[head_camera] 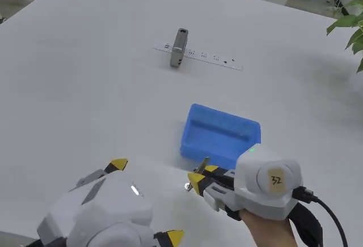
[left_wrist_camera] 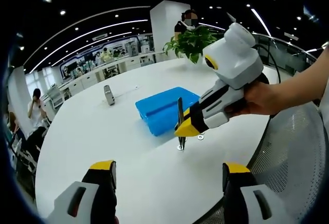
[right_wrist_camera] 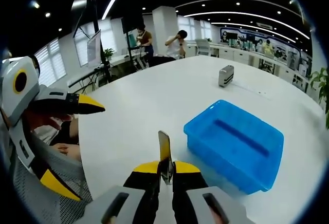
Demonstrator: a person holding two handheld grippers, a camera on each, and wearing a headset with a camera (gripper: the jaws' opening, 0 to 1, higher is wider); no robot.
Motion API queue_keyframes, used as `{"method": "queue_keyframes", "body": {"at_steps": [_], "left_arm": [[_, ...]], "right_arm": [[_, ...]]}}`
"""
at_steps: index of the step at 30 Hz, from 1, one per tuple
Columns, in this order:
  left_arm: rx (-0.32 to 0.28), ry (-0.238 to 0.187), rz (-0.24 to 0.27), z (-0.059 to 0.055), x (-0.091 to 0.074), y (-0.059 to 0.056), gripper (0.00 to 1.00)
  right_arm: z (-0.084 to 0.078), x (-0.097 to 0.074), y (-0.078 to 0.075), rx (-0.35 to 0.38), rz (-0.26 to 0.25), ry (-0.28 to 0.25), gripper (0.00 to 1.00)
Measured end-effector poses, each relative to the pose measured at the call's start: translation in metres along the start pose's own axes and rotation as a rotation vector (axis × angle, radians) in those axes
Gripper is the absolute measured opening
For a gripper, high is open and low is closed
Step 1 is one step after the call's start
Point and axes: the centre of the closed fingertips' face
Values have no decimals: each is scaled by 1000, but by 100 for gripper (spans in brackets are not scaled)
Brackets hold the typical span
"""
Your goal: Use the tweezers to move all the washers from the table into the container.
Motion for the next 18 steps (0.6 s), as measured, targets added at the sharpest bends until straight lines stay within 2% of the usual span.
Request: {"method": "queue_keyframes", "body": {"at_steps": [2, 5, 7, 11, 13, 14, 18], "left_arm": [[-7, 8, -10, -2, 1, -1, 87], [-17, -5, -9, 0, 0, 0, 88], [-18, 1, -8, -1, 1, 1, 88], [-15, 2, -7, -1, 1, 1, 88], [-19, 6, -37, -2, 2, -4, 89], [-26, 6, -52, -2, 3, -6, 91], [-26, -8, -53, 1, 2, -6, 94]], "right_arm": [[-1, -1, -1, -3, -9, -3, 4], [-2, -2, -2, 10, -14, -1, 4], [-2, -3, -2, 39, -8, 2, 4], [10, -11, -2, 82, 11, -40, 3], [15, -15, -4, 99, 16, -59, 3], [18, -18, -4, 99, 14, -65, 3], [29, -27, -8, 101, 11, -90, 3]]}}
Point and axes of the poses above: the centre of the closed fingertips' face, and the gripper's own axes: x roughly forward along the fingers, y roughly to its left, z roughly out of its top, and after that the axes turned 9 degrees about y, right-handed
